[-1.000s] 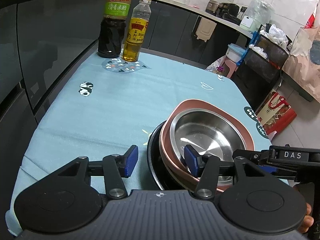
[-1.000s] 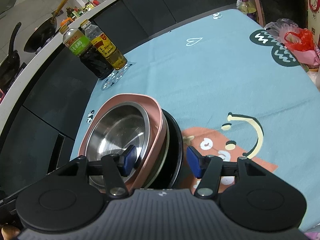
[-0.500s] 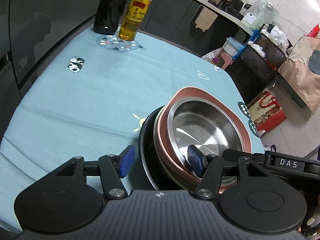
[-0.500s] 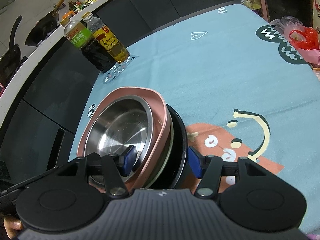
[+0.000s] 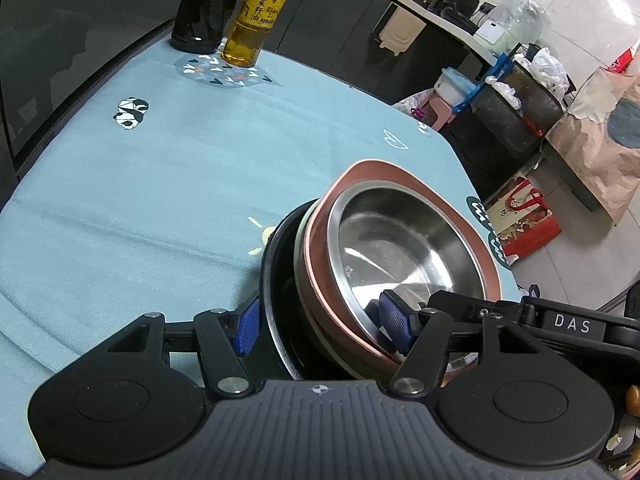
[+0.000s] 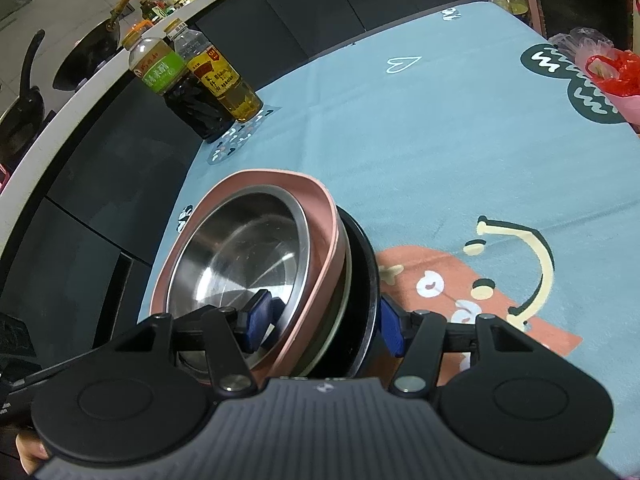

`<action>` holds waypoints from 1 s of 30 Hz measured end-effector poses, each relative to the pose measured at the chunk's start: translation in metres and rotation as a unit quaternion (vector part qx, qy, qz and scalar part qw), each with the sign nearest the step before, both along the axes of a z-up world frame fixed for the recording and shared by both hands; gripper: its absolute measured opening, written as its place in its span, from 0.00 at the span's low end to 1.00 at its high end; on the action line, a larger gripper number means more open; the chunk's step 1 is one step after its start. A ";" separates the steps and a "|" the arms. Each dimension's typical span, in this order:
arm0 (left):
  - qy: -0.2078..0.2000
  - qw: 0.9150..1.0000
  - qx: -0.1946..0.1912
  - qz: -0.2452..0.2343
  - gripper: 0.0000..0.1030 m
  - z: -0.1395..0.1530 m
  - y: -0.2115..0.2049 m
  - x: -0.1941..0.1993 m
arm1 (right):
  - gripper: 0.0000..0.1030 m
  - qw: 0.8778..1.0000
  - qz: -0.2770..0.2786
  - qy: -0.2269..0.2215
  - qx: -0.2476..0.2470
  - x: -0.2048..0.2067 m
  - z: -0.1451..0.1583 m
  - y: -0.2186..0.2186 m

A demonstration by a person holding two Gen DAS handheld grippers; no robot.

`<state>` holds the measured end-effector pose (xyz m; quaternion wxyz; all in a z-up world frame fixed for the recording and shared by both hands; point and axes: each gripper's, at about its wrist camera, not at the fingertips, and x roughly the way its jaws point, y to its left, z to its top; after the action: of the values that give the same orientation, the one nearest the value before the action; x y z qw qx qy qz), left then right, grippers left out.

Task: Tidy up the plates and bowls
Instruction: 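Lower the plate stack onto the black bowl stack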

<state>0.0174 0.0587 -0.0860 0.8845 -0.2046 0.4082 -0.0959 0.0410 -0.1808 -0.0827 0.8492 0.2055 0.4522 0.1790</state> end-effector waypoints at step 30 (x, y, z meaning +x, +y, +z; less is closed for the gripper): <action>-0.029 0.999 0.015 0.015 0.54 0.018 -0.007 0.015 | 0.33 0.999 -0.011 -0.036 -0.018 0.010 0.020 0.007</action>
<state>0.0320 0.0515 -0.0682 0.9004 -0.1944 0.3804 -0.0827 0.0505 -0.1736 -0.0630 0.8705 0.1887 0.4222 0.1685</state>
